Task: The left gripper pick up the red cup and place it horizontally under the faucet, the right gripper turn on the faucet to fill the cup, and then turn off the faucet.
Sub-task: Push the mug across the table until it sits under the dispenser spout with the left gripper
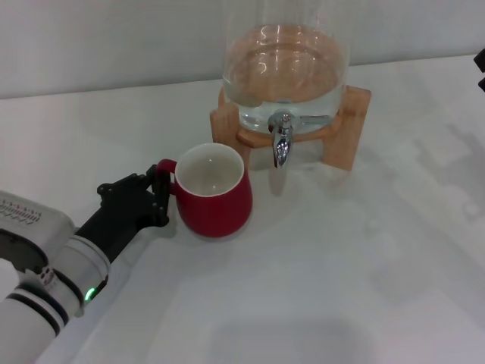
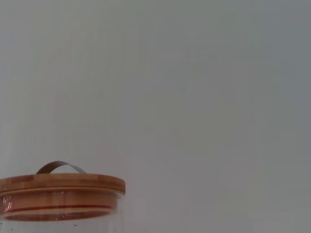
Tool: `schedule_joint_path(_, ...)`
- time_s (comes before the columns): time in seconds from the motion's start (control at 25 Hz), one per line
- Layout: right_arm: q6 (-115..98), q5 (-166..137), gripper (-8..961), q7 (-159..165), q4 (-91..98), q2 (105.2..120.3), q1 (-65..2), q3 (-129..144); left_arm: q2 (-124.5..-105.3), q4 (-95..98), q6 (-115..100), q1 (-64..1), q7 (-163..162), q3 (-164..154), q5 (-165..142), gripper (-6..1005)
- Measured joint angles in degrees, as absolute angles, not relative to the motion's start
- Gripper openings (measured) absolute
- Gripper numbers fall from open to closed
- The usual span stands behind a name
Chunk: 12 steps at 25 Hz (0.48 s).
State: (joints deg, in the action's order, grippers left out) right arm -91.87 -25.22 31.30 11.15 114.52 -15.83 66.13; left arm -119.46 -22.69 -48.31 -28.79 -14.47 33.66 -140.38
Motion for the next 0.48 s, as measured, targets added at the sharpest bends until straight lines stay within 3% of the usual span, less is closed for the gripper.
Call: schedule_joint_path(0.48, -92.0, -25.2, 768, 31.3, 11.2, 114.43, -16.0, 65.8, -119.54, -24.0, -45.8, -30.8, -15.9, 33.7, -143.0, 133)
